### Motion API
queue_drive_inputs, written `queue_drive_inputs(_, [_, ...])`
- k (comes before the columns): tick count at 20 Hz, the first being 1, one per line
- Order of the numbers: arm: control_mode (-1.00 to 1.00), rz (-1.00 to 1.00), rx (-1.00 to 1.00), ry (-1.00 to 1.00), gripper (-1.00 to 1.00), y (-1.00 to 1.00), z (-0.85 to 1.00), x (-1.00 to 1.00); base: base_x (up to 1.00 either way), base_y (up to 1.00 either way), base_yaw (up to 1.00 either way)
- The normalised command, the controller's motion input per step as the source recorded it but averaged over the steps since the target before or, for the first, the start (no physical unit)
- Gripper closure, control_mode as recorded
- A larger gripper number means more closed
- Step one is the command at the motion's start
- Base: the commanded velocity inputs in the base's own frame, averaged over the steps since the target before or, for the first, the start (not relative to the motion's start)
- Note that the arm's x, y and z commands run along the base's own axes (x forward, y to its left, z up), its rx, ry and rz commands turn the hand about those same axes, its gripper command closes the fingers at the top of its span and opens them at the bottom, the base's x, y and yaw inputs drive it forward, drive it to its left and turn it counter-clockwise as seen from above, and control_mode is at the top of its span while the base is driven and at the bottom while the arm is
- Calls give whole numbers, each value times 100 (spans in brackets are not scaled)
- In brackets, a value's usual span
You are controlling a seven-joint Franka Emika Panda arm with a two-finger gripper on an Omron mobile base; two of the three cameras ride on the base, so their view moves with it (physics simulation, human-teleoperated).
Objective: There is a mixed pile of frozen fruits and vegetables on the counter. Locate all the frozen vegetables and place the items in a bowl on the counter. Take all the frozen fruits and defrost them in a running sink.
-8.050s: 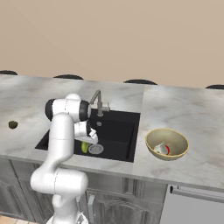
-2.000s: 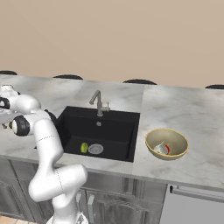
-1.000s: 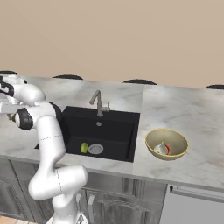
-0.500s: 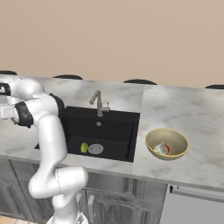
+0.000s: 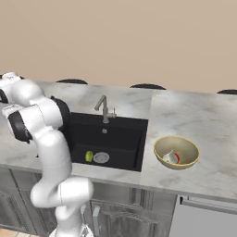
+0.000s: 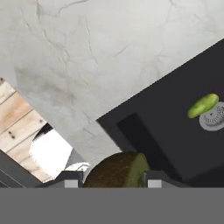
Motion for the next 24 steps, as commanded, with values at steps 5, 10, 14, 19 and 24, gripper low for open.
queue_drive_inputs(5, [-100,-14,18,-20,100,-56,14,34,0,0,0])
queue_drive_inputs(10, [-100,-21,14,-15,100,-62,-13,26,0,0,0])
queue_drive_inputs(14, [-100,-26,5,-2,100,-42,-37,-1,0,0,0])
queue_drive_inputs(19, [-100,-30,1,0,100,-48,-25,-1,0,0,0])
queue_drive_inputs(24, [-100,-36,0,1,100,-43,-33,5,0,0,0])
